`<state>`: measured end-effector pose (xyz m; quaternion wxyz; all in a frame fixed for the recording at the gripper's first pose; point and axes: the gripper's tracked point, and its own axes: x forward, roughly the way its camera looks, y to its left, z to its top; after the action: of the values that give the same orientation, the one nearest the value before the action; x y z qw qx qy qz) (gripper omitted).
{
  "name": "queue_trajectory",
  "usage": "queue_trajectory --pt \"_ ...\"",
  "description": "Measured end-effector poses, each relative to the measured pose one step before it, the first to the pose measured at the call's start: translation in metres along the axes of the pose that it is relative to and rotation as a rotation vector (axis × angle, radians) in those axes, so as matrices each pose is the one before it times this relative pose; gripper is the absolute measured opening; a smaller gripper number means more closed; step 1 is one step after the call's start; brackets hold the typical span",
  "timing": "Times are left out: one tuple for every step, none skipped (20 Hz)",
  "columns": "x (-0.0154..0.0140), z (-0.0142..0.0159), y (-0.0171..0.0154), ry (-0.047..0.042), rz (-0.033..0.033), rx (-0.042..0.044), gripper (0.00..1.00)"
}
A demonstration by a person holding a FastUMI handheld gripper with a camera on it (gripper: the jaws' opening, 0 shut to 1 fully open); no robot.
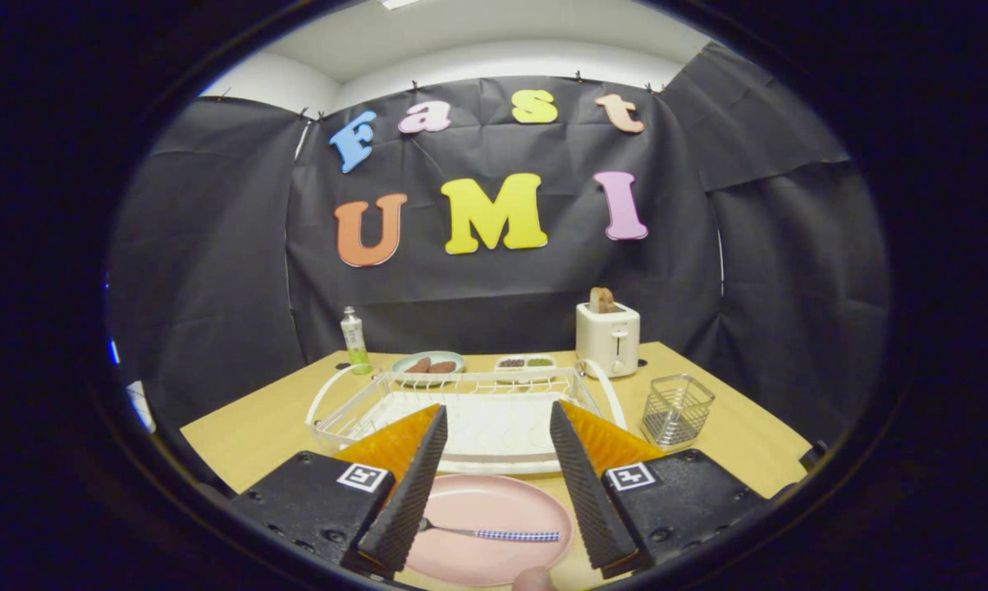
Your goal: Take the plate from the dish rack, then take the spoon from the basket and place it into the plate.
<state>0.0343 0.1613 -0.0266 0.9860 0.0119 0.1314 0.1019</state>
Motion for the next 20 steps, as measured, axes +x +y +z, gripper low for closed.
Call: queue_trajectory --pt "-0.00405 0.00410 -0.00174 -0.01749 -0.00394 -0.01269 0.84" --pt "-0.00345 0.00513 -0.00077 -0.02074 -0.00264 -0.01206 0.87" --pt "-0.00316 0.00410 -0.00060 -0.02065 -0.00065 -0.01167 0.89" --pt "-0.00316 0.00492 -0.00121 -0.01996 -0.00003 -0.00702 0.89" --pt "-0.00110 0.00316 -0.00027 -0.01618 0.00151 -0.00353 0.89" --pt "-0.00227 0.00407 0.00091 -0.01367 0.00690 -0.00379 0.89" --pt "-0.00256 0.00286 0.00091 -0.00955 0.00755 -0.00593 0.90" --pt "-0.00314 0.00543 0.00132 -0.01628 0.00872 -0.00045 0.91" --pt "-0.00380 0.00536 0.00175 -0.01471 0.01214 -0.00119 0.92" --pt "-0.00447 0.00620 0.00105 -0.01492 0.00972 -0.00299 0.93" --pt "-0.00455 0.00628 -0.00028 -0.02196 0.00563 -0.00700 0.94" --pt "-0.00357 0.00606 -0.00198 -0.01633 -0.00152 -0.00763 0.94" --pt "-0.00294 0.00301 -0.00057 -0.01167 0.00144 -0.00085 0.95" --pt "-0.00179 0.00254 -0.00070 -0.00674 0.00161 0.00482 0.95" --pt "-0.00076 -0.00013 0.00001 -0.00015 0.00635 0.00348 0.95" --pt "0.00027 -0.00079 0.00145 0.00375 0.00908 0.00227 0.95" --pt "0.00047 -0.00168 -0.00044 0.00327 0.00481 -0.00067 0.95" --pt "-0.00008 -0.00047 0.00018 0.00380 0.00284 -0.00317 0.95" --pt "0.00042 -0.00066 -0.00020 0.00005 -0.00110 -0.00648 0.95" --pt "-0.00075 0.00077 -0.00067 -0.00067 0.00032 -0.00676 0.95"
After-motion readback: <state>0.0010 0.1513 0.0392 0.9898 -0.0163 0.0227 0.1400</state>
